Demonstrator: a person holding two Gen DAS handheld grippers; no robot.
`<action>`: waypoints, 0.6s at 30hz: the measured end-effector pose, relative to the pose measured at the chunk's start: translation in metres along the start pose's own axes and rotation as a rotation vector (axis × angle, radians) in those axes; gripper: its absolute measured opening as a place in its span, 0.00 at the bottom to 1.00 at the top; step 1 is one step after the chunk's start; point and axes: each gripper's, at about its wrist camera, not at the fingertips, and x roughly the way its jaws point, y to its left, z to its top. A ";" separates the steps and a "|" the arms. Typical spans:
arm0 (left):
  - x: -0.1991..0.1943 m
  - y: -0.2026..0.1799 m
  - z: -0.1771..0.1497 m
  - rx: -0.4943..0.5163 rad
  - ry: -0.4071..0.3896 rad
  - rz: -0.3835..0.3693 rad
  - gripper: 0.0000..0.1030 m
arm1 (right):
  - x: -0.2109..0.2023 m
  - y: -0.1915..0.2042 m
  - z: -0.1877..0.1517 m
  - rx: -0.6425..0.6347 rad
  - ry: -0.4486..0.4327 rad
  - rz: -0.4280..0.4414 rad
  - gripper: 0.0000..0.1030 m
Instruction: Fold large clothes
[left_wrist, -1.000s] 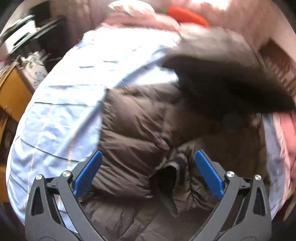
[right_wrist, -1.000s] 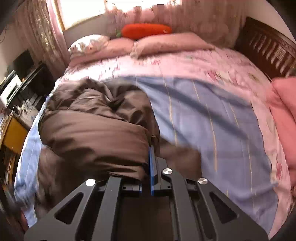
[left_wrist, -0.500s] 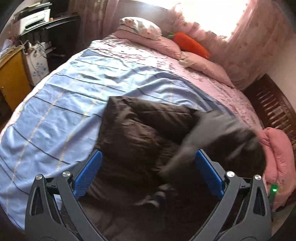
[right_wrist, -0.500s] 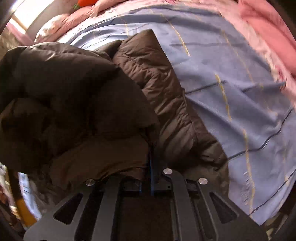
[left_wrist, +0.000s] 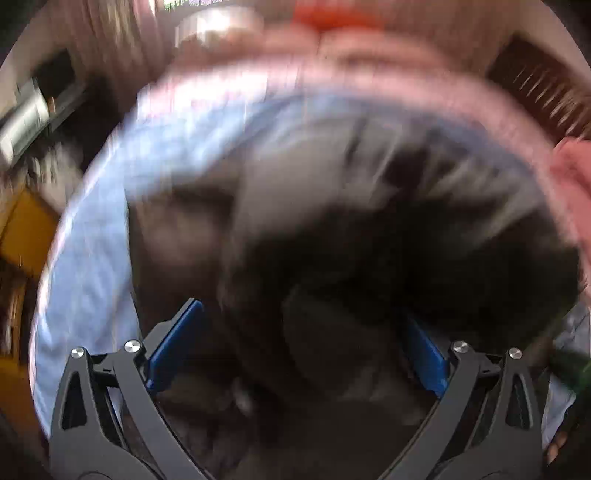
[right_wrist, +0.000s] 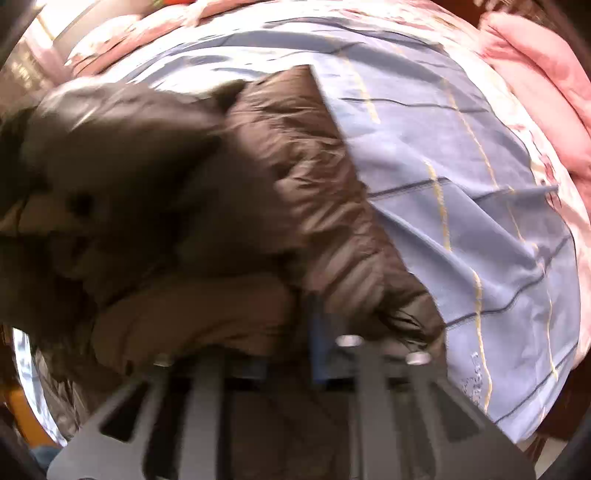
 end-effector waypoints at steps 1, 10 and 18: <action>0.021 0.013 -0.010 -0.062 0.102 -0.044 0.98 | 0.001 -0.006 0.000 0.023 0.017 0.010 0.54; 0.043 0.005 -0.050 0.027 0.151 0.053 0.98 | -0.030 0.014 0.017 -0.172 0.151 0.116 0.69; 0.048 0.019 -0.047 -0.037 0.215 -0.029 0.98 | -0.061 0.033 0.013 -0.420 0.009 -0.119 0.90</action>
